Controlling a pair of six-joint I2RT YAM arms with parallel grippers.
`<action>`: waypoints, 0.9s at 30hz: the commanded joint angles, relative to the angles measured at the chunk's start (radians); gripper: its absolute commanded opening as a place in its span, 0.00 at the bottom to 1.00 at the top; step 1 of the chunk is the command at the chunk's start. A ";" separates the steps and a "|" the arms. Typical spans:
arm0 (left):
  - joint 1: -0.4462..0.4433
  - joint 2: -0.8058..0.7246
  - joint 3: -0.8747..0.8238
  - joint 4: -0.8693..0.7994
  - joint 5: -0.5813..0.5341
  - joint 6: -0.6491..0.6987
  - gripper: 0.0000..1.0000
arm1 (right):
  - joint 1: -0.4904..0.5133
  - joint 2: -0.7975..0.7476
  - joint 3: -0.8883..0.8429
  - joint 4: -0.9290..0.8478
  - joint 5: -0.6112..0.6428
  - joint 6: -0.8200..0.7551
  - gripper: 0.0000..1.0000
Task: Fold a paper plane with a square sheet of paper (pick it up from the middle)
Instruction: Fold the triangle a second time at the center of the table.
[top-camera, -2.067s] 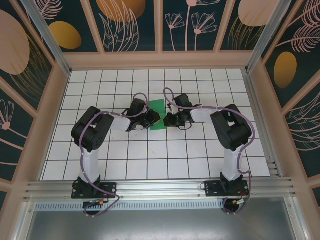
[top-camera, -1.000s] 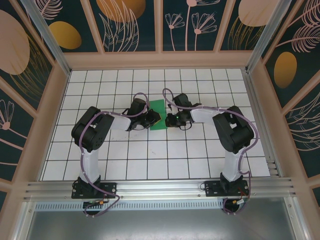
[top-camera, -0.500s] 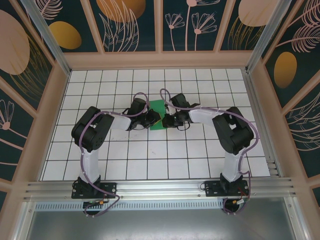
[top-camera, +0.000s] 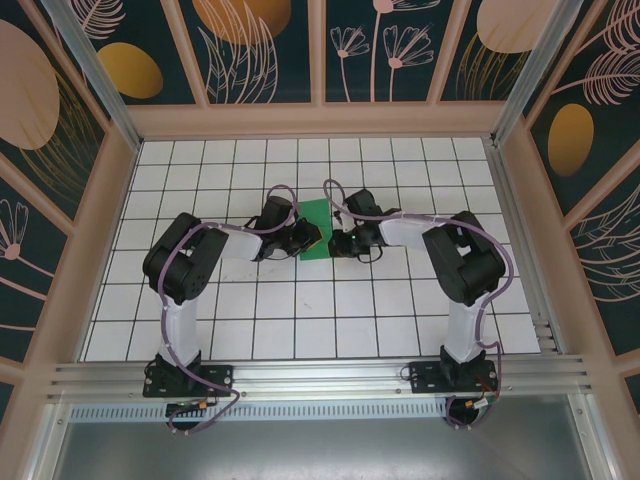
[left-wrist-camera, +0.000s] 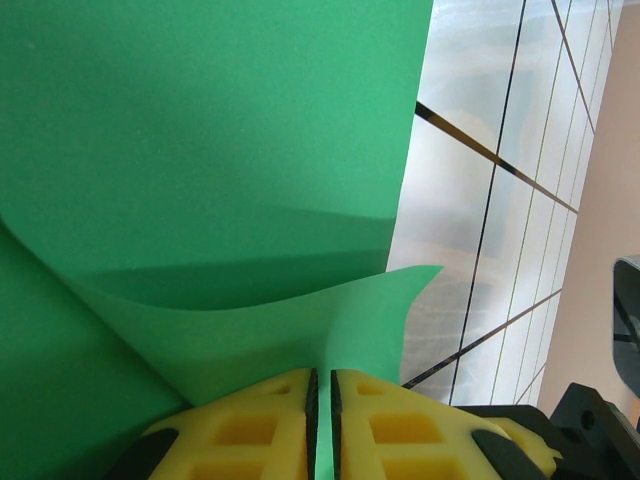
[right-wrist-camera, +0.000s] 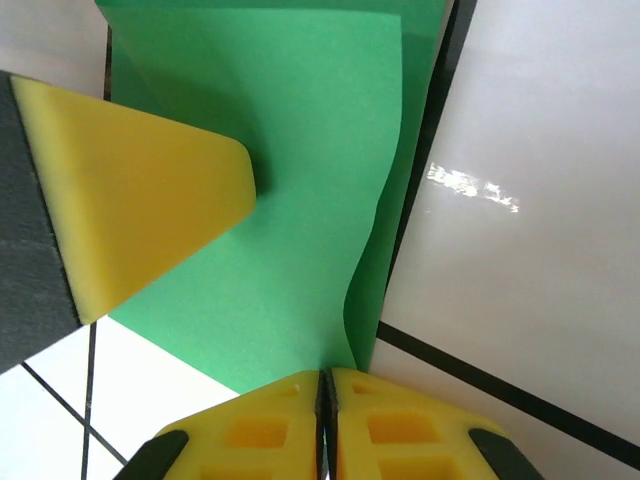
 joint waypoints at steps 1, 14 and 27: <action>0.001 0.027 -0.008 -0.101 -0.071 0.033 0.16 | -0.008 -0.011 -0.045 -0.038 0.038 0.002 0.12; 0.001 0.027 -0.006 -0.096 -0.066 0.033 0.16 | 0.028 -0.101 0.031 -0.034 -0.001 -0.006 0.12; 0.001 0.022 -0.007 -0.089 -0.062 0.029 0.16 | 0.026 0.023 0.075 -0.024 0.034 0.009 0.12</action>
